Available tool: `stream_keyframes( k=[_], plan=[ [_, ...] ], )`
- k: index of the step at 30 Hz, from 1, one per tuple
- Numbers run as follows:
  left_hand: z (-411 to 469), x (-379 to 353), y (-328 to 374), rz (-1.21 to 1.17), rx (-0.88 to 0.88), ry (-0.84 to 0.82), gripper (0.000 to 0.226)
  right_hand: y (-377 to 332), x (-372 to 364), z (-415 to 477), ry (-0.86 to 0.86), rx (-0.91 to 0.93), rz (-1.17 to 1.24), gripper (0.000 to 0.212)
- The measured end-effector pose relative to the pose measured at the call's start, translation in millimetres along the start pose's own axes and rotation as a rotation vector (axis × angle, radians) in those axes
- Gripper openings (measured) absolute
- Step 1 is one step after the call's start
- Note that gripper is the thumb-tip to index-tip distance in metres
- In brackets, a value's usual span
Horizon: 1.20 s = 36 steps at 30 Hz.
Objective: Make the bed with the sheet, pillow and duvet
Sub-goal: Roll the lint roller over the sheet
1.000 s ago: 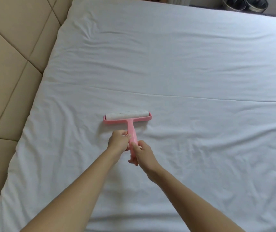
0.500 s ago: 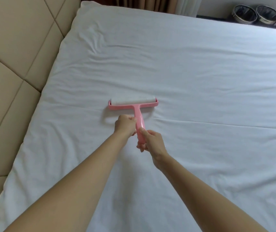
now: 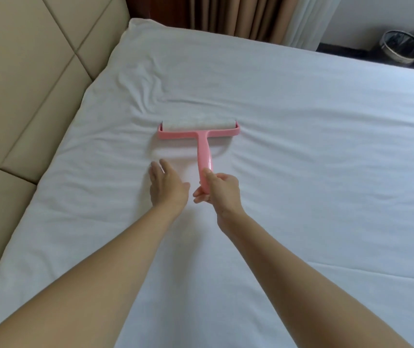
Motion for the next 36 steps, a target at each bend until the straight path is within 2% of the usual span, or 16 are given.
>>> stream_keyframes(
  k=[4,10,19,24,28,32,36],
  plan=[
    [42,8,28,-0.054,-0.009,-0.034,0.087,-33,-13,48,0.017,0.016,-0.001,0.021],
    [102,20,33,0.16,-0.057,0.029,0.105,-90,-27,122,0.06,0.022,-0.045,0.018],
    [132,24,36,0.232,-0.093,0.012,0.121,-119,-46,187,0.043,-0.053,0.008,0.021],
    [113,19,29,0.147,-0.153,0.054,0.096,-78,-25,152,-0.017,-0.061,-0.163,0.022],
    [74,17,23,-0.09,-0.122,0.099,0.064,-43,-1,103,-0.055,-0.122,-0.209,0.026],
    [30,13,17,-0.33,0.016,0.13,0.053,-13,21,50,-0.052,-0.171,-0.194,0.029],
    [-18,2,14,-0.428,0.051,0.056,0.047,17,39,1,-0.07,-0.221,-0.186,0.03]
  ],
)
Point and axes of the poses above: each hand's wrist, its own z-axis towards the middle knuckle, its own x-axis out of the back of the hand, y = z × x, the point moved 5 cm from there along z, towards the middle knuckle
